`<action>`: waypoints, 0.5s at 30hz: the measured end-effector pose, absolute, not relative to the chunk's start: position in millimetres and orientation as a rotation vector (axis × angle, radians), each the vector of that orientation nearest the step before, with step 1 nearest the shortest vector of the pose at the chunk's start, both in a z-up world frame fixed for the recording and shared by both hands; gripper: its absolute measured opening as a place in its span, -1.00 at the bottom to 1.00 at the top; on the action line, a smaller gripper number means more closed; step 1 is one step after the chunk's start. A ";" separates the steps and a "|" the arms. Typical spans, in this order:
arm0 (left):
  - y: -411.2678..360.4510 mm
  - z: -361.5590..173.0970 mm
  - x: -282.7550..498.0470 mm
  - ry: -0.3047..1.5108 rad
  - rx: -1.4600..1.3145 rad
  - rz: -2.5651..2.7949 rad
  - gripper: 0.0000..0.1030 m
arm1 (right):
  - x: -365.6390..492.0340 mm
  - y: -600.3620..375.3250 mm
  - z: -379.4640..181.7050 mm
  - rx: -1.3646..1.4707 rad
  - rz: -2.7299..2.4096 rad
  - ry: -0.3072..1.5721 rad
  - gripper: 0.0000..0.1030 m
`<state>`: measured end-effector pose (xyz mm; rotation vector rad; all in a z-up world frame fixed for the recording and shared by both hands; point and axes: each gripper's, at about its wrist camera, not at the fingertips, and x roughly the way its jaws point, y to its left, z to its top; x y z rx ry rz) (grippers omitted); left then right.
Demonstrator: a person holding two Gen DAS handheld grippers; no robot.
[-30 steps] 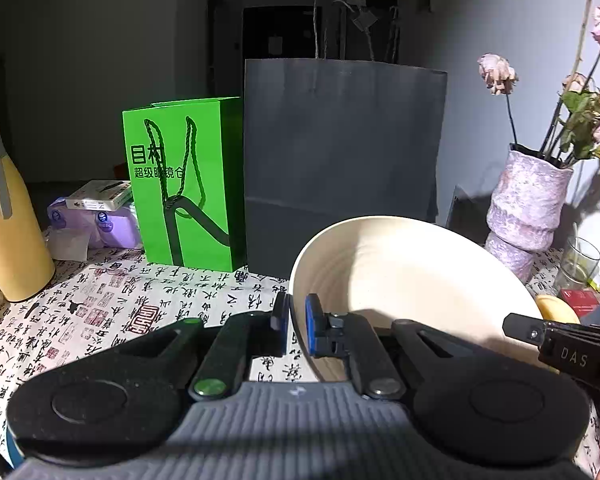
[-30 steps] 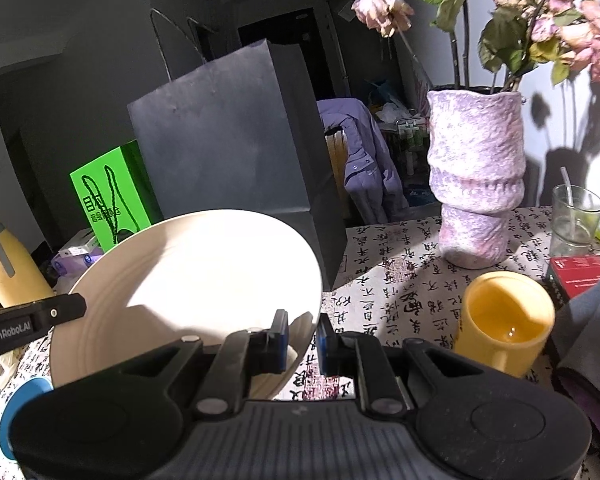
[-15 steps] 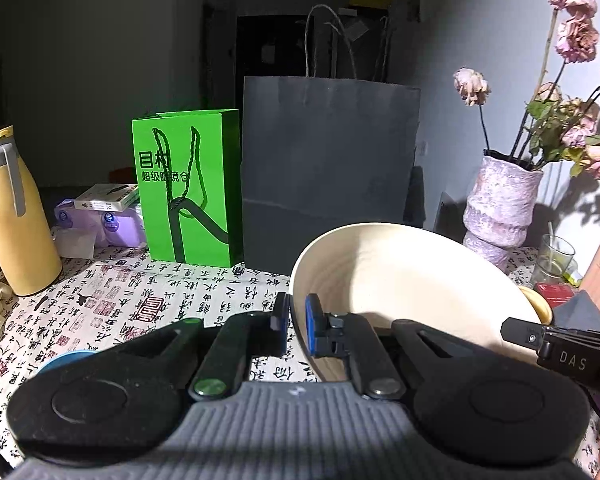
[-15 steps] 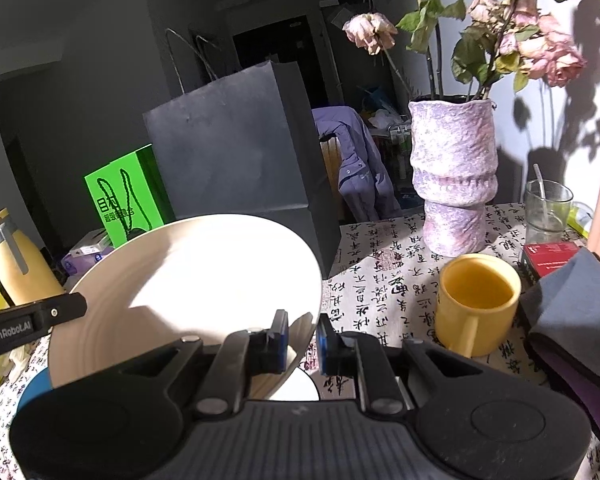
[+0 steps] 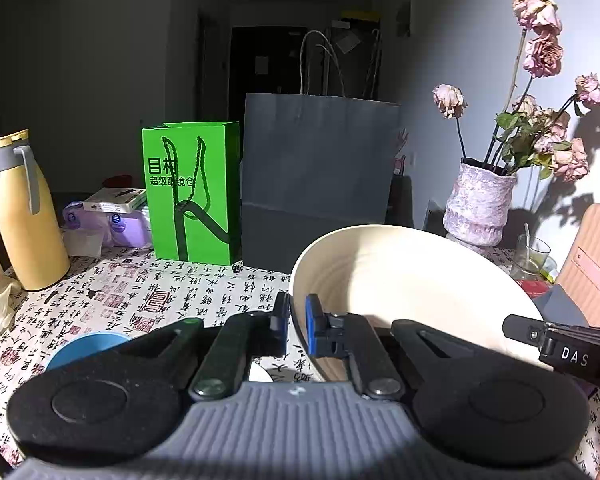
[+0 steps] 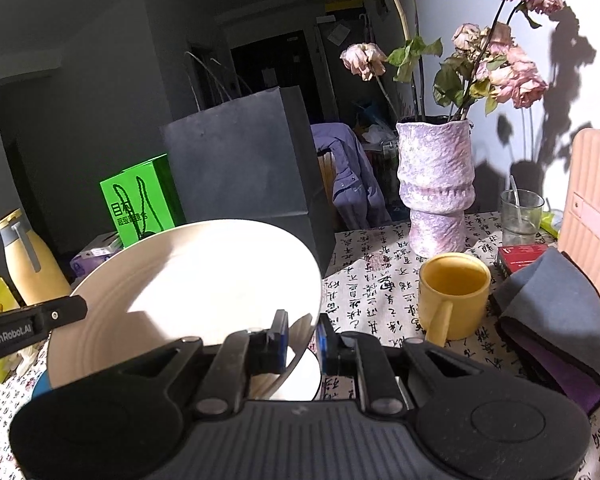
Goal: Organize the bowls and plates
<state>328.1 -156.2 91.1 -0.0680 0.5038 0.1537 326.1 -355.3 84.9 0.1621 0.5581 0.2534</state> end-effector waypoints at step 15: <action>-157.6 101.5 275.0 0.471 -0.090 0.135 -0.84 | 267.3 -356.5 91.8 0.160 0.247 0.530 -0.73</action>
